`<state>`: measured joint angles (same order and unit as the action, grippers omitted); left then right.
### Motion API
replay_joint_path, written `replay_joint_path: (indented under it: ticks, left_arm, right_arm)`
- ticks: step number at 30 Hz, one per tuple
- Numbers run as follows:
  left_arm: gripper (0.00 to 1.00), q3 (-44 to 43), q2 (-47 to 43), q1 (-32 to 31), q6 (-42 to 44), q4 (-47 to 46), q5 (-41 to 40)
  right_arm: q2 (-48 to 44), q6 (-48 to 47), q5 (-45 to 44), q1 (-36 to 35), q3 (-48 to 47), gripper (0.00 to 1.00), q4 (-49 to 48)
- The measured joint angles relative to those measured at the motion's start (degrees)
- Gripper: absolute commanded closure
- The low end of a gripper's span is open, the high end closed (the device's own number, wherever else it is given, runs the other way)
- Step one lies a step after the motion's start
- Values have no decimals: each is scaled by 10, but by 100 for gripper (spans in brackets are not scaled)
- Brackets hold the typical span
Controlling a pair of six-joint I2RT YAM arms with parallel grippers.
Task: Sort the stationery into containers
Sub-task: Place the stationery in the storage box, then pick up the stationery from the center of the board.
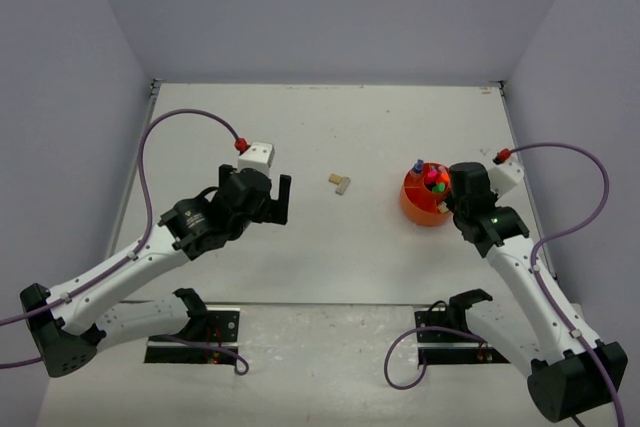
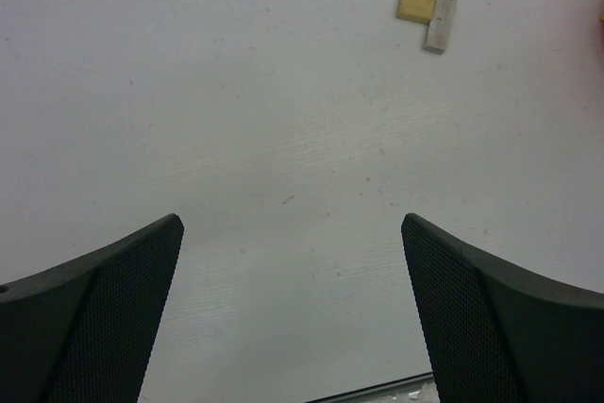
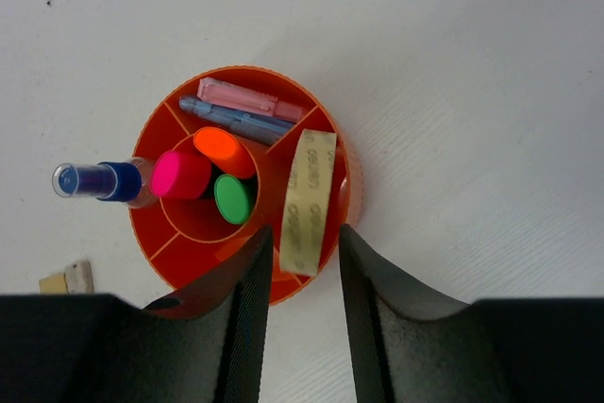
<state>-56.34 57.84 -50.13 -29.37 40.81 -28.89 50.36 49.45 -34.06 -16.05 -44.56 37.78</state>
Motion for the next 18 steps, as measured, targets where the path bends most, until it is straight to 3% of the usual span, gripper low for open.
replay_joint_path:
  ticks: [1,6,11,18]
  left_arm:
    - [0,0,1,0,0,0,1]
    - [0,2,15,0,-1,-7,13]
    - [0,15,40,0,-12,-32,32]
    - [0,-38,205,1,-76,-61,56]
  right_arm:
    - [-2,-4,0,0,0,28,-1]
    - [-19,-21,2,0,0,27,-12]
    - [-35,-52,24,0,-4,16,-24]
    - [-64,-151,182,0,-33,2,-49]
